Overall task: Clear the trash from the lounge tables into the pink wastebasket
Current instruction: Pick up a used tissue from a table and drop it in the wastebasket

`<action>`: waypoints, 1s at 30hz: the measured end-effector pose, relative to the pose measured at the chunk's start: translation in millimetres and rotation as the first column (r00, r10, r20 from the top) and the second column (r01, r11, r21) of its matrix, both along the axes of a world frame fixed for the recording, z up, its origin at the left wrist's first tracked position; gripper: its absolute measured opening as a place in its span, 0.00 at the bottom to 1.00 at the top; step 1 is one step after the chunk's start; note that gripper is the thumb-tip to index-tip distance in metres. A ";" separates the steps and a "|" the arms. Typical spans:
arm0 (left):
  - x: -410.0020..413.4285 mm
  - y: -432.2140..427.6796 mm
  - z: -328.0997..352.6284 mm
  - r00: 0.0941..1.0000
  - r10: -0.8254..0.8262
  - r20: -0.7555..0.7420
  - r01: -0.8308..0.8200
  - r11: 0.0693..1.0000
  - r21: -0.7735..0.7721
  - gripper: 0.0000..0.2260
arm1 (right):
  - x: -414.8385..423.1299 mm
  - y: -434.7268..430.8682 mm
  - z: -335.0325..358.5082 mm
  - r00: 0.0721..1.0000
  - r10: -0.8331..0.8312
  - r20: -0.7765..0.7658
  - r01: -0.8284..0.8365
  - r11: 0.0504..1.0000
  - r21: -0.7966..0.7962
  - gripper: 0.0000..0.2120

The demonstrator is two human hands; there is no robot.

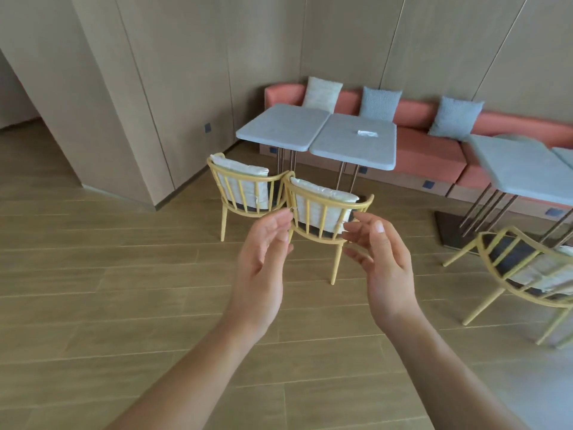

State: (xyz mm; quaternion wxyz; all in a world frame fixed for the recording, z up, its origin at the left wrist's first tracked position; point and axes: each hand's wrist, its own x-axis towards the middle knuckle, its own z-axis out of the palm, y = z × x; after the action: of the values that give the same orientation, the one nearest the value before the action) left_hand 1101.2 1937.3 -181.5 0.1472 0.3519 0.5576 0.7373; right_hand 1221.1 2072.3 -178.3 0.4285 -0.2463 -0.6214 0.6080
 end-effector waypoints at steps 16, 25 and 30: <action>-61.5 320.7 3.0 0.991 -0.129 -0.032 0.129 0.992 0.000 0.18 | -31.7 307.0 -4.3 0.988 -0.152 0.003 0.152 0.988 0.013 0.17; -91.7 498.7 -2.1 0.996 -0.087 0.016 0.086 0.994 0.067 0.16 | -52.8 479.4 -6.7 0.976 -0.215 0.029 0.215 0.977 -0.002 0.20; -121.3 596.9 -7.6 0.993 -0.109 0.043 0.105 0.992 0.072 0.16 | -80.7 572.6 -13.1 0.971 -0.237 0.038 0.237 0.971 0.025 0.19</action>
State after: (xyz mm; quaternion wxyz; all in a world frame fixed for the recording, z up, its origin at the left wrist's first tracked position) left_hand 979.9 2534.2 -189.1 0.1872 0.3689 0.5081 0.7554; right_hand 1140.4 2644.9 -191.4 0.4876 -0.3269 -0.6023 0.5410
